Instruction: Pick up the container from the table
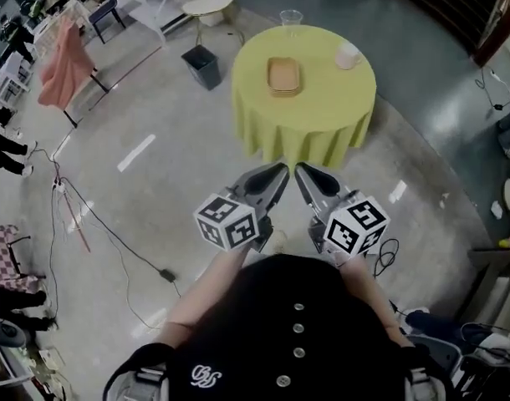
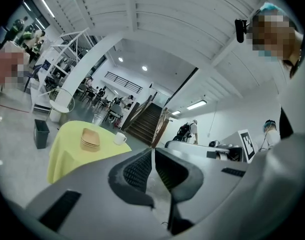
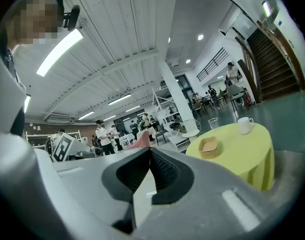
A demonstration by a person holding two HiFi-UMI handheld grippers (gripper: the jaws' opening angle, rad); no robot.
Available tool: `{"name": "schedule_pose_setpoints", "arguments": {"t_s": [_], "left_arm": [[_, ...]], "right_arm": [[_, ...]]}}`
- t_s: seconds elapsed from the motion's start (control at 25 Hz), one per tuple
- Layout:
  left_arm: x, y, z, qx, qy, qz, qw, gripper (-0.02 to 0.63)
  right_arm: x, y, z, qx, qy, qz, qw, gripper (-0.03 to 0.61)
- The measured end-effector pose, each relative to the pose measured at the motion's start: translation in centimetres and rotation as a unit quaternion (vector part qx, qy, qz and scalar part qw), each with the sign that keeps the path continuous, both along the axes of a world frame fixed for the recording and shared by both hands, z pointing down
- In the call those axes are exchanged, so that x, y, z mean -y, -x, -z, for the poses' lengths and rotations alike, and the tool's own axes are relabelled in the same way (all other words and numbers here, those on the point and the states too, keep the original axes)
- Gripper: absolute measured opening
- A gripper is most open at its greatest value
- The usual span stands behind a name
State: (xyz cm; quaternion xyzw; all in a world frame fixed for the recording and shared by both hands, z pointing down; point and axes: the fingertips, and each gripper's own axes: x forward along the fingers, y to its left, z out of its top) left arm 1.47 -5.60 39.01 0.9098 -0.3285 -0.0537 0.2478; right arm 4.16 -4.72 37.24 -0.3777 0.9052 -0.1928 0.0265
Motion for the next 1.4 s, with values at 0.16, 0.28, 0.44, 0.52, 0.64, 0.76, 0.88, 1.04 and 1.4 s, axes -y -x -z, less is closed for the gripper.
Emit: {"name": "schedule_pose_setpoints", "arguments": {"t_s": [0.16,0.28,0.44,0.52,0.64,0.76,0.88,1.04,1.4], "left_arm": [[2.1,-0.6,-0.8,-0.011,0.016,0.004,0.9998,0.029],[3.4,-1.1,-1.1,-0.013,0.021,0.002,0.9997,0.029],[4.5,-1.8,-1.7,-0.014,0.029,0.000,0.9995,0.029],[5.0,-2.2,-2.1,-0.014,0.033,-0.001,0.9994,0.029],[5.8,-2.5,-2.3,-0.014,0.038,-0.002,0.9992,0.029],[6.7,-2.6,-2.2,-0.013,0.038,-0.007,0.9992,0.029],[7.8,-2.7,-2.3,-0.012,0.039,-0.011,0.9991,0.029],[9.2,-2.9,-2.3,-0.008,0.039,-0.016,0.9991,0.029],[13.9,-2.3,-2.7,-0.011,0.045,-0.018,0.9988,0.029]], "right_arm": [[2.4,-0.6,-0.8,-0.019,0.006,-0.006,1.000,0.003],[3.6,-0.9,-0.9,-0.016,0.002,-0.008,1.000,0.003],[4.7,-1.6,-1.8,-0.024,0.012,-0.013,1.000,0.003],[5.1,-1.8,-2.2,-0.023,0.017,-0.013,1.000,0.003],[5.9,-2.1,-2.2,-0.022,0.018,-0.013,1.000,0.003],[6.9,-2.1,-2.2,-0.019,0.021,-0.017,0.999,0.003],[7.9,-2.2,-2.6,-0.019,0.025,-0.021,0.999,0.003],[9.3,-2.3,-2.8,-0.023,0.028,-0.023,0.999,0.003],[13.4,-1.7,-3.4,-0.023,0.041,-0.031,0.998,0.003]]}}
